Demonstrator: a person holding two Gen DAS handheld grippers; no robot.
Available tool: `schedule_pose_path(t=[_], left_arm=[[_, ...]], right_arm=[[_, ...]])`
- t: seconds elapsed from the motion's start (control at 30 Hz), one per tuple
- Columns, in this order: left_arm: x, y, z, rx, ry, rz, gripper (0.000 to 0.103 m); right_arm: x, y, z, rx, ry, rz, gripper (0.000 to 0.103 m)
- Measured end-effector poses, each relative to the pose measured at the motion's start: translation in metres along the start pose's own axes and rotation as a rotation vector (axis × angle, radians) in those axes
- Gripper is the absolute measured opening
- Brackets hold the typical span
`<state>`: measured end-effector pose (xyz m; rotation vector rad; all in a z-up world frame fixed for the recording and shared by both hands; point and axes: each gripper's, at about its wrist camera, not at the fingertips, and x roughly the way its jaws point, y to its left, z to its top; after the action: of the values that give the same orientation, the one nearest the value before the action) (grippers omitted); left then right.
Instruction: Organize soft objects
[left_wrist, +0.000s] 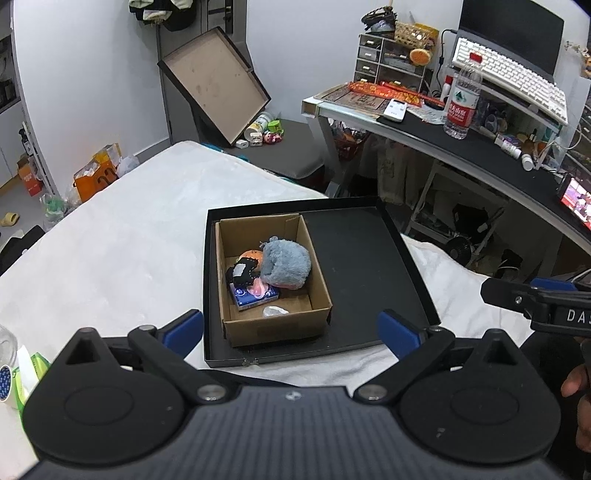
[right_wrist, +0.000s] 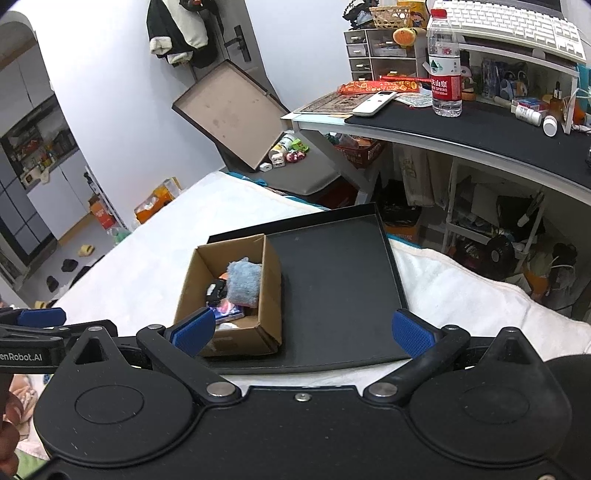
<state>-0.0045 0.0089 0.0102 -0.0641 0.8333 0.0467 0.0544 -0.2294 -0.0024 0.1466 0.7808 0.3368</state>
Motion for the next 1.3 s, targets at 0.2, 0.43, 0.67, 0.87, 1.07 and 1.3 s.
schedule_pose_path(t=[0.2,0.43,0.67,0.87,1.07,1.3], left_arm=[[-0.016,-0.004,-0.006,0.003,-0.026,0.007,0.101],[-0.033,-0.006,-0.016,-0.006,-0.038,0.015,0.101],[-0.046,-0.01,-0.022,-0.009,-0.057,0.024,0.101],[-0.057,-0.015,-0.028,-0.005,-0.073,0.028,0.101],[-0.063,-0.016,-0.033,-0.014,-0.077,0.032,0.101],[-0.067,-0.022,-0.036,0.001,-0.077,0.036,0.101]], right_arm=[[-0.016,0.003,-0.006,-0.005,-0.016,0.004,0.103],[-0.031,0.006,-0.011,-0.01,-0.021,0.006,0.103],[-0.045,0.007,-0.017,-0.016,-0.045,0.013,0.103],[-0.055,0.007,-0.02,-0.024,-0.063,0.017,0.103],[-0.061,0.006,-0.023,-0.029,-0.071,0.024,0.103],[-0.064,0.003,-0.025,-0.026,-0.071,0.023,0.103]])
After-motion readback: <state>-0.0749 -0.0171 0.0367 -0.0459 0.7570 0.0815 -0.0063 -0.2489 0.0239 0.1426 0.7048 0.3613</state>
